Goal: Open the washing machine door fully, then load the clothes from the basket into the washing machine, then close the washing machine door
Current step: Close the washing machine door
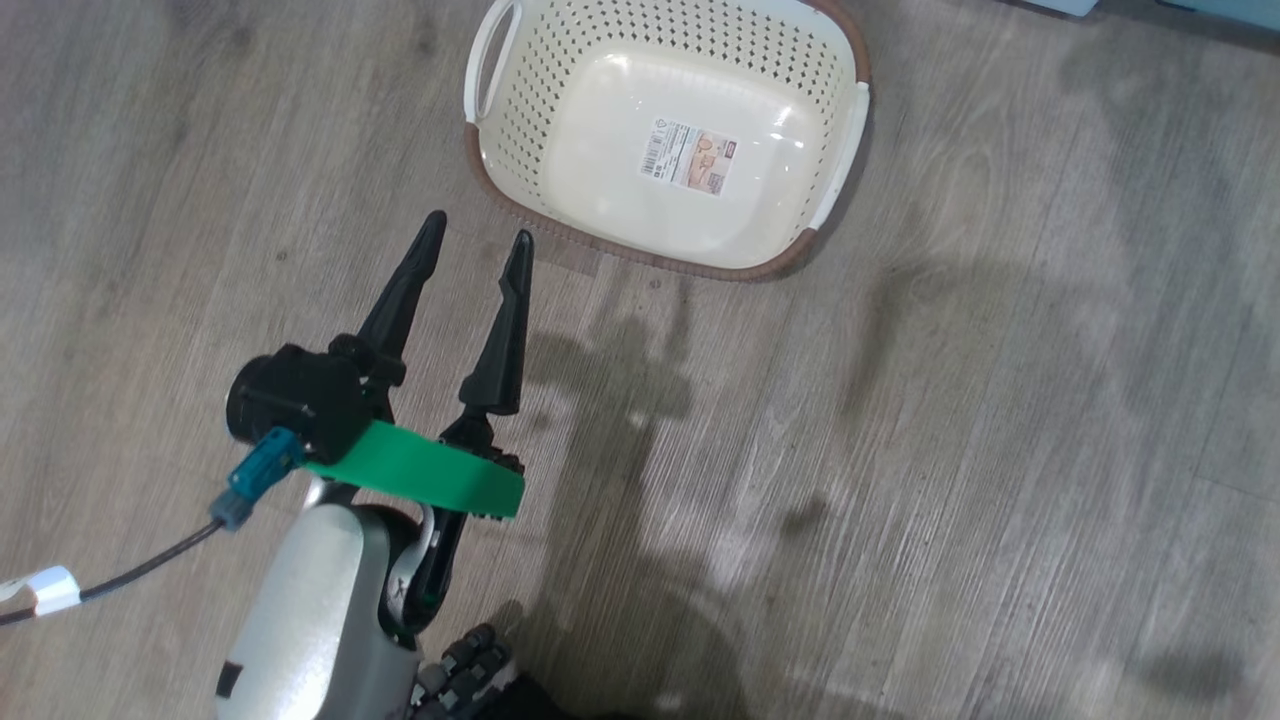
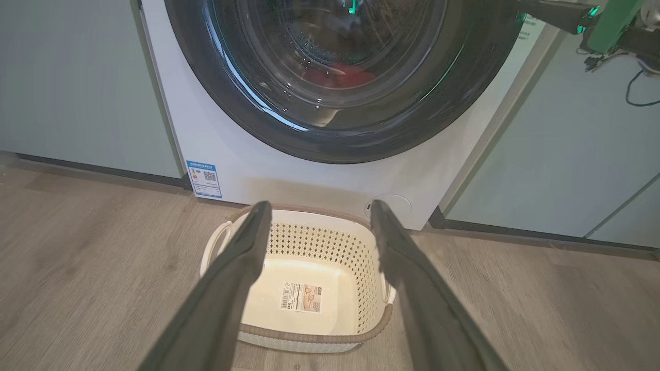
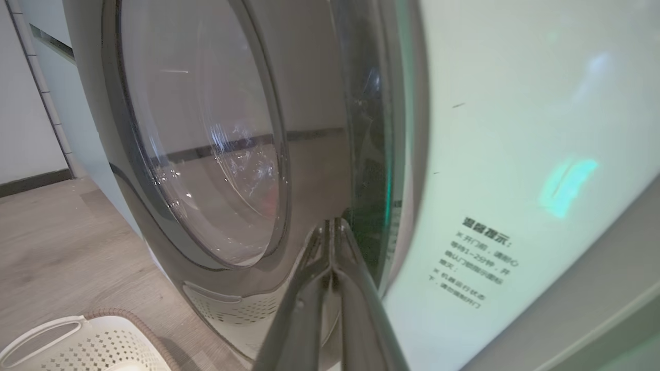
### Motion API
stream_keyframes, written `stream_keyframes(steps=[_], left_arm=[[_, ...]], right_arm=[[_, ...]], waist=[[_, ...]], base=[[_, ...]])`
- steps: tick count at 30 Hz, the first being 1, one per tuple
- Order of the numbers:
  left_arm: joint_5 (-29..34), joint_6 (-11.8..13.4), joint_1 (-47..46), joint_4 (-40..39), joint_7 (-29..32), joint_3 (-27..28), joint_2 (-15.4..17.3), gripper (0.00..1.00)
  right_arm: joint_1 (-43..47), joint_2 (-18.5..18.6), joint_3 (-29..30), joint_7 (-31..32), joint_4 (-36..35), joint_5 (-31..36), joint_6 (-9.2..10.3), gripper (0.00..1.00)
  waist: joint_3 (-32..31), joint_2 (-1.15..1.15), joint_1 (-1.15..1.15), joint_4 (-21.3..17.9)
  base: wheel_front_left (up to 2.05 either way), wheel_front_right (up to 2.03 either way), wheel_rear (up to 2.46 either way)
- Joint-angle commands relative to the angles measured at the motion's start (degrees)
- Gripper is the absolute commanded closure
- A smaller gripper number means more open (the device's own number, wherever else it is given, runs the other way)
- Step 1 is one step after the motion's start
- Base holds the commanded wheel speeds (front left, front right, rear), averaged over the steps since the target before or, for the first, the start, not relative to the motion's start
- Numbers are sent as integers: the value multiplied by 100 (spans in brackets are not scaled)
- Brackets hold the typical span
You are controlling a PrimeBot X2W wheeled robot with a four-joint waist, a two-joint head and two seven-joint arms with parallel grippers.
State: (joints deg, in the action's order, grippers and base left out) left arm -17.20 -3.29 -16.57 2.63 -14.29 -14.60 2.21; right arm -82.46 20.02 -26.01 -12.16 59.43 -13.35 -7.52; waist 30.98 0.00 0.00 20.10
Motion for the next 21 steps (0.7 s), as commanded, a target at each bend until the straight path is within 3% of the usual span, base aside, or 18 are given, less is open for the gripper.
stream_keyframes(steps=[1, 12, 21], left_arm=[[-29, 38, -52, -180, -71, 185, 66, 0], [-38, 80, -53, -151, -71, 178, 66, 0], [82, 65, 26, -102, -71, 258, 66, 0]], right_arm=[[-264, -75, 58, -100, -14, 118, 3, 100], [-482, -168, 545, -263, 641, 667, 3, 100], [160, -324, 644, -282, 364, 636, 3, 100]], waist=[[12, 0, 0, 22], [-71, 0, 0, 17], [-553, 0, 0, -205]], base=[[0, 0, 0], [0, 0, 0], [0, 0, 0]])
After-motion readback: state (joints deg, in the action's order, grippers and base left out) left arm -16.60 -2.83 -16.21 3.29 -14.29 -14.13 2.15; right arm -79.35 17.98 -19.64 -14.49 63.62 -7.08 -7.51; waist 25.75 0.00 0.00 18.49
